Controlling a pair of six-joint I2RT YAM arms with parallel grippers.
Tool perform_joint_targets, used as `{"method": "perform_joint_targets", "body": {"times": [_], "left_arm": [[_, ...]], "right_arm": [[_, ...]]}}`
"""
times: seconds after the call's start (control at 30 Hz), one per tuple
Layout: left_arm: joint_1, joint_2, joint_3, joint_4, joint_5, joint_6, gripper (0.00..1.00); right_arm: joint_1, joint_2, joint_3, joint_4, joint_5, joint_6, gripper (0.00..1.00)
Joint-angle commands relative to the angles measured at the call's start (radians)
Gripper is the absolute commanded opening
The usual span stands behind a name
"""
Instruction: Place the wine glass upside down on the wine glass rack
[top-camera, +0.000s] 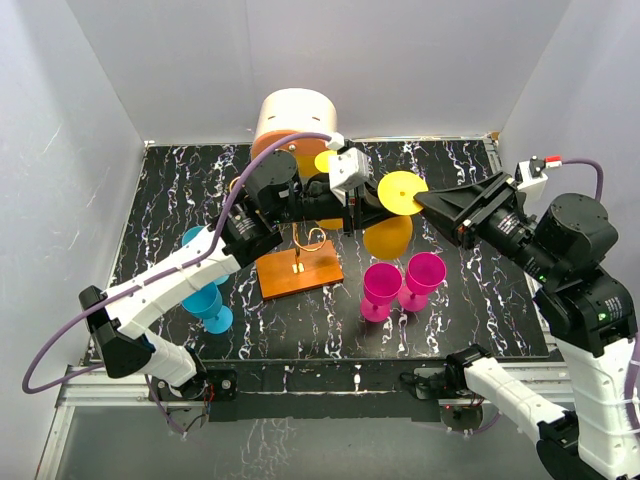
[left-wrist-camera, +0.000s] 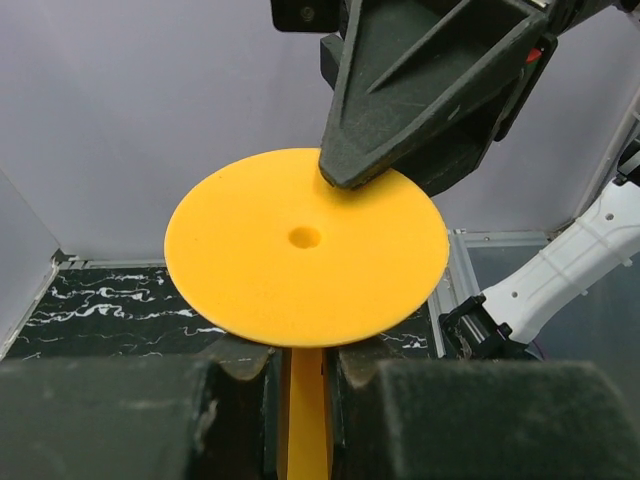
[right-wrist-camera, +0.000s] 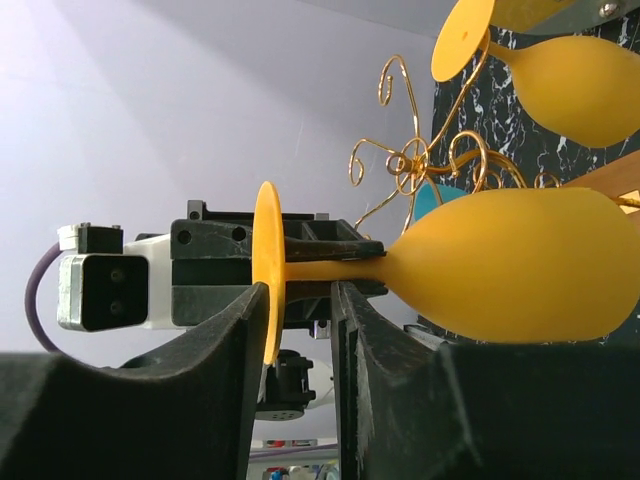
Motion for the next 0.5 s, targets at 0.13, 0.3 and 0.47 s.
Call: {"method": "perform_joint_targets", "body": {"times": [0.13, 0.3, 0.47], "left_arm": [[0.001, -0.045, -0.009, 0.091, 0.028, -0.03, 0.0], [0.001, -0.038, 0.002, 0.071, 0.02, -0.053, 0.0], [0.001, -0.056, -0.022, 0.056, -0.05, -0.129, 0.3]], "right_arm": [[0.004, -0.011, -0.018, 0.108, -0.027, 0.024, 0.18], [0.005, -0.012, -0.025, 0.132, -0.041, 0.029, 0.04], [0.005, -0.027, -0.038, 0.147, -0.002, 0.051, 0.0]]}}
